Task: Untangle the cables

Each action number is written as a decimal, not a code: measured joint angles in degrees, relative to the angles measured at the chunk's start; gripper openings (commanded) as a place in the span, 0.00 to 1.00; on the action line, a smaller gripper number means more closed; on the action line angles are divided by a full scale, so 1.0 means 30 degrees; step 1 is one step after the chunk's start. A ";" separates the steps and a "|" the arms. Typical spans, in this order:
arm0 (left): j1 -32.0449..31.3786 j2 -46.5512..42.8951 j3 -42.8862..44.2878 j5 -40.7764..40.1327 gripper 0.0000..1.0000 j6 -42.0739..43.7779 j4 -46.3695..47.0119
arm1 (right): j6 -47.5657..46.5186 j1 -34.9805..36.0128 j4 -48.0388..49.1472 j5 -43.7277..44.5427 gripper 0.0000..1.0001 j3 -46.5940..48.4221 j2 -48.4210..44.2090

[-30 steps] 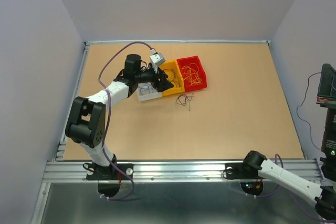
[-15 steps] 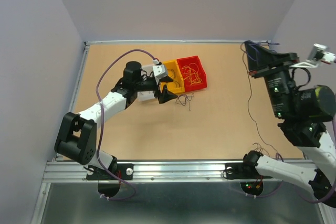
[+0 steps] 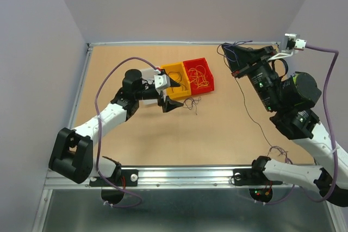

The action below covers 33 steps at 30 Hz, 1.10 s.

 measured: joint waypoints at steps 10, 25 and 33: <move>-0.1464 -0.1005 -0.1712 -0.0328 0.99 -0.2900 0.3439 | 0.0204 0.0000 -0.0189 -0.1829 0.00 0.0393 0.1712; -0.3293 -0.3060 -0.4845 -0.6222 0.99 -0.7643 0.9959 | 0.0882 0.0000 -0.0240 -0.3767 0.01 0.1574 0.5858; -0.3286 -0.2594 -0.4845 -1.0841 0.99 -0.6222 0.9806 | 0.1064 0.0000 -0.0379 -0.4685 0.01 0.1574 0.6477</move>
